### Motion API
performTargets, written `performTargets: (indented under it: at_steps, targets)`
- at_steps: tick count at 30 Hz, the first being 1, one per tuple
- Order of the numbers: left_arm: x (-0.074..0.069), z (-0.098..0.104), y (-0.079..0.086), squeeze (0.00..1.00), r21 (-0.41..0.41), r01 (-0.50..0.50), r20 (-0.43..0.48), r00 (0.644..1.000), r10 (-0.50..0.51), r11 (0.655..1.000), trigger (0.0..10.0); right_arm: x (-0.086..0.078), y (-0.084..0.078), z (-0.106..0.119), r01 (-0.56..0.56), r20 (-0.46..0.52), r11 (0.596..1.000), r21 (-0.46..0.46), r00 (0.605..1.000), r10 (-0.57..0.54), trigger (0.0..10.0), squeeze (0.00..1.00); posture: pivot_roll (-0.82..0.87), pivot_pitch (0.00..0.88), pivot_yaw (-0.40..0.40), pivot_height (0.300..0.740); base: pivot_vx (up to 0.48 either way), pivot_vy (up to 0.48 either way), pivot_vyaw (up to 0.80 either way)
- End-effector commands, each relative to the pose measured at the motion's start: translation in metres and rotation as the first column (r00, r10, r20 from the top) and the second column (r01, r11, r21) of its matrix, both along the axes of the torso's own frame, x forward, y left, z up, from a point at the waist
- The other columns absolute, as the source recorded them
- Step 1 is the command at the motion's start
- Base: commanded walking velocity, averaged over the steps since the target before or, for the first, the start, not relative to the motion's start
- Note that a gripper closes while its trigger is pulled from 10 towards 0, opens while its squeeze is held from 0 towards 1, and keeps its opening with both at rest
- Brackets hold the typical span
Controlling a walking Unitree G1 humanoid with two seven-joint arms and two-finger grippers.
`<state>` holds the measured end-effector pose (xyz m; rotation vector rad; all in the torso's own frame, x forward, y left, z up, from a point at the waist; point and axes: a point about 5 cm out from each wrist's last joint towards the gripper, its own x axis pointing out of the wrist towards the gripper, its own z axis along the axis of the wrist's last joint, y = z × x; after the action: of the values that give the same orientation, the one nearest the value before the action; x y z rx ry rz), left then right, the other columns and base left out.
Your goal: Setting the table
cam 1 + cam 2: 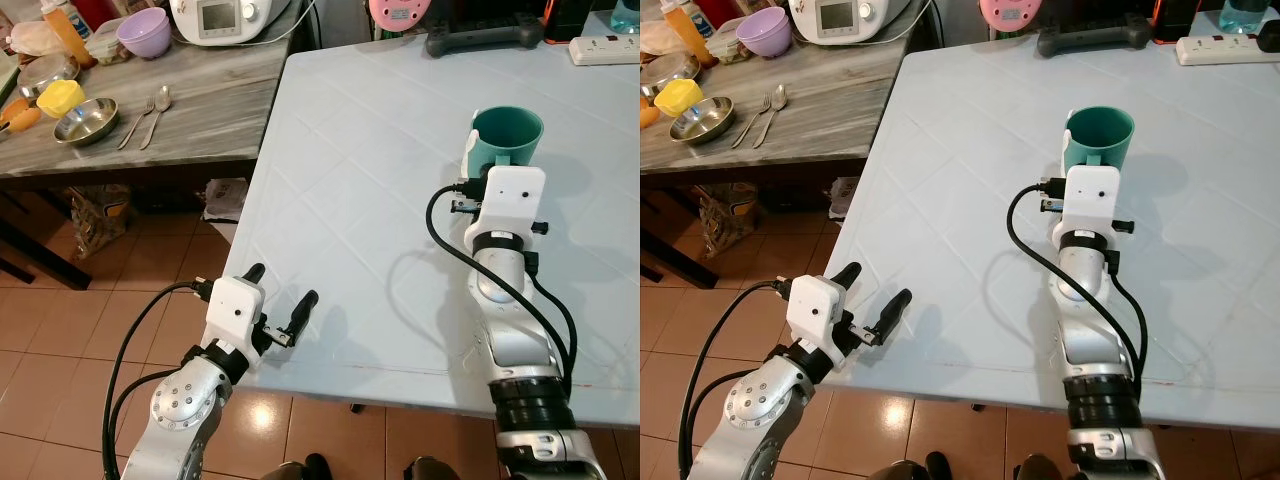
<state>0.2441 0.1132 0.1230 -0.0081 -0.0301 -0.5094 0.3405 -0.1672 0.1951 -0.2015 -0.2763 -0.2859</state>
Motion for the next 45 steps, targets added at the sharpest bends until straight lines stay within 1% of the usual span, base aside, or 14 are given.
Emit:
performTargets:
  at_steps: [1, 4, 9, 12, 21, 35, 36, 37, 38, 39, 40, 41, 44, 45]
  targets:
    - [-0.004, 0.000, 0.003, 0.00, -0.018, 0.021, -0.011, 1.000, -0.021, 1.000, 10.0, -0.003, 0.007, -0.004, -0.027, -0.022, 1.000, -0.008, 0.999, 0.027, 0.0, 0.00, -0.20, 0.187, 0.174, 0.740, 0.000, 0.000, 0.00]
    - [-0.008, 0.009, -0.002, 0.00, -0.061, 0.112, 0.004, 0.994, -0.112, 0.992, 10.0, -0.004, 0.007, -0.007, -0.027, -0.033, 1.000, -0.014, 0.999, 0.027, 0.0, 0.00, -0.20, 0.185, 0.167, 0.740, 0.000, 0.000, 0.00]
    - [-0.007, 0.011, -0.002, 0.00, -0.057, 0.142, 0.014, 0.990, -0.141, 0.988, 10.0, -0.005, 0.007, -0.008, -0.028, -0.037, 0.999, -0.017, 0.999, 0.028, 0.0, 0.00, -0.21, 0.180, 0.162, 0.740, 0.000, 0.000, 0.00]
    - [-0.009, 0.015, -0.005, 0.00, -0.086, 0.187, 0.013, 0.982, -0.187, 0.979, 10.0, -0.005, 0.007, -0.008, -0.028, -0.042, 0.999, -0.021, 0.999, 0.027, 0.0, 0.00, -0.21, 0.177, 0.157, 0.740, 0.000, 0.000, 0.00]
    - [-0.008, 0.013, -0.008, 0.00, -0.093, 0.200, 0.009, 0.980, -0.201, 0.975, 10.0, -0.004, 0.006, -0.007, -0.034, -0.045, 0.999, -0.026, 0.998, 0.033, 0.0, 0.00, -0.22, 0.172, 0.146, 0.740, 0.000, 0.000, 0.00]
    - [-0.005, 0.011, -0.007, 0.00, -0.093, 0.167, 0.007, 0.986, -0.167, 0.982, 10.0, -0.007, 0.011, -0.007, -0.050, -0.045, 0.998, -0.024, 0.998, 0.048, 0.0, 0.00, -0.22, 0.165, 0.145, 0.740, 0.000, 0.000, 0.00]
    - [-0.004, 0.011, -0.007, 0.00, -0.088, 0.155, 0.010, 0.988, -0.155, 0.984, 10.0, -0.007, 0.013, -0.007, -0.068, -0.049, 0.997, -0.019, 0.997, 0.067, 1.8, 0.00, -0.22, 0.165, 0.145, 0.740, 0.000, 0.000, 0.00]
    - [-0.003, 0.011, -0.006, 0.00, -0.085, 0.147, 0.012, 0.989, -0.147, 0.985, 10.0, -0.007, 0.014, -0.008, -0.082, -0.051, 0.997, -0.016, 0.995, 0.081, 1.8, 0.00, -0.22, 0.165, 0.145, 0.740, 0.000, 0.000, 0.00]
    - [-0.002, 0.011, -0.005, 0.00, -0.088, 0.129, 0.015, 0.992, -0.128, 0.988, 10.0, -0.008, 0.018, -0.008, -0.126, -0.051, 0.992, -0.002, 0.991, 0.126, 4.6, 0.00, -0.22, 0.158, 0.138, 0.740, 0.000, 0.000, 0.00]
    - [0.000, 0.011, -0.004, 0.00, -0.094, 0.104, 0.019, 0.995, -0.102, 0.990, 10.0, -0.009, 0.025, -0.008, -0.189, -0.048, 0.982, 0.011, 0.981, 0.189, 4.7, 0.00, -0.22, 0.153, 0.131, 0.740, 0.000, 0.000, 0.00]
    - [0.001, 0.011, -0.003, 0.00, -0.095, 0.090, 0.023, 0.996, -0.088, 0.991, 10.0, -0.010, 0.030, -0.008, -0.240, -0.043, 0.970, 0.027, 0.970, 0.241, 7.5, 0.00, -0.22, 0.153, 0.131, 0.740, 0.000, 0.000, 0.00]
    - [0.001, 0.012, -0.002, 0.00, -0.096, 0.074, 0.025, 0.997, -0.072, 0.993, 10.0, -0.012, 0.035, -0.007, -0.286, -0.037, 0.958, 0.024, 0.957, 0.287, 9.9, 0.00, -0.22, 0.153, 0.131, 0.740, 0.000, 0.000, 0.00]
    - [0.001, 0.011, 0.000, 0.00, -0.096, 0.048, 0.027, 0.999, -0.046, 0.994, 10.0, -0.015, 0.042, -0.005, -0.339, -0.027, 0.941, 0.013, 0.940, 0.339, 10.0, 0.00, -0.21, 0.146, 0.115, 0.740, 0.000, 0.000, 0.00]
    - [0.003, 0.011, 0.004, 0.00, -0.091, 0.008, 0.030, 1.000, -0.006, 0.996, 10.0, -0.017, 0.046, -0.004, -0.379, -0.025, 0.925, 0.002, 0.925, 0.379, 10.0, 0.00, -0.19, 0.137, 0.099, 0.740, 0.000, 0.000, 0.00]
